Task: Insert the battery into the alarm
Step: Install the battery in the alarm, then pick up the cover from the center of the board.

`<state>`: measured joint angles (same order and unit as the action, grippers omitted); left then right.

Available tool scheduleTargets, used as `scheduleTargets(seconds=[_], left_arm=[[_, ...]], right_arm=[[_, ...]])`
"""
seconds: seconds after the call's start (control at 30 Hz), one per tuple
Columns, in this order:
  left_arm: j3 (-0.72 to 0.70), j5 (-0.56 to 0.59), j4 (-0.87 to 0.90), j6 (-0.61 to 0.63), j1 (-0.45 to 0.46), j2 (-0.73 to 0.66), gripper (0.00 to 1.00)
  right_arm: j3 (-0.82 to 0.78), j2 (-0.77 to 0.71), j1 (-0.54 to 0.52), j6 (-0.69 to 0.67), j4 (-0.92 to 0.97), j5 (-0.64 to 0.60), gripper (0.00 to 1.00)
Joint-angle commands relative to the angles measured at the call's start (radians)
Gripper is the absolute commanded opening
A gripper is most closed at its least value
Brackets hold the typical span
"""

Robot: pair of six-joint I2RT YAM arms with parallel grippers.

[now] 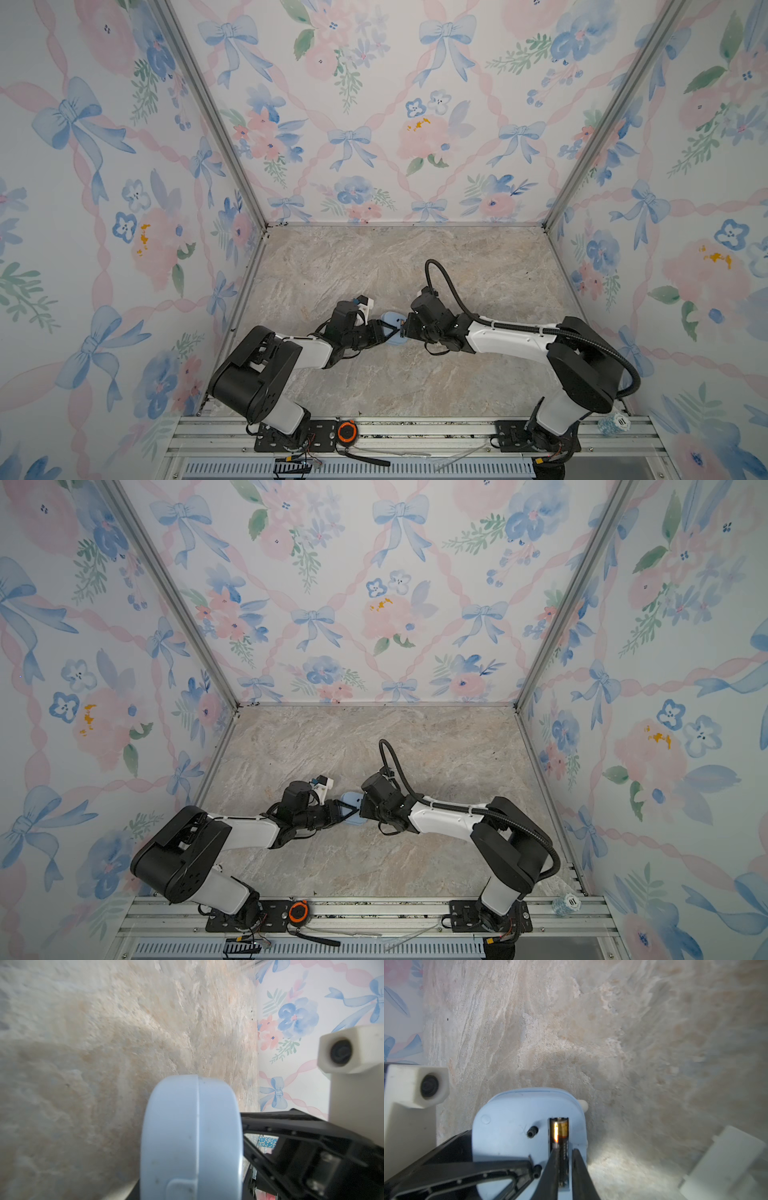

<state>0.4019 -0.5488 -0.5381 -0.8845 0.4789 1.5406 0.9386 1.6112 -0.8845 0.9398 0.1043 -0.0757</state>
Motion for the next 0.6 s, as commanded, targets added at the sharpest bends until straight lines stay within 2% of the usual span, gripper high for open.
scheduleTargets(seconds=[0.0, 0.2, 0.33, 0.57], left_arm=[[-0.077, 0.127, 0.380, 0.084, 0.011, 0.093, 0.00], [-0.074, 0.119, 0.353, 0.080, 0.029, 0.083, 0.00], [-0.067, 0.127, 0.353, 0.084, 0.041, 0.055, 0.00], [-0.050, 0.134, 0.387, 0.100, 0.044, 0.004, 0.00]], right_arm=[[0.076, -0.136, 0.054, -0.124, 0.215, -0.021, 0.27], [-0.005, -0.203, 0.174, -0.151, 0.332, 0.001, 0.37], [-0.052, -0.186, 0.214, -0.158, 0.365, 0.025, 0.36], [-0.020, -0.089, 0.213, -0.176, 0.419, 0.026, 0.31]])
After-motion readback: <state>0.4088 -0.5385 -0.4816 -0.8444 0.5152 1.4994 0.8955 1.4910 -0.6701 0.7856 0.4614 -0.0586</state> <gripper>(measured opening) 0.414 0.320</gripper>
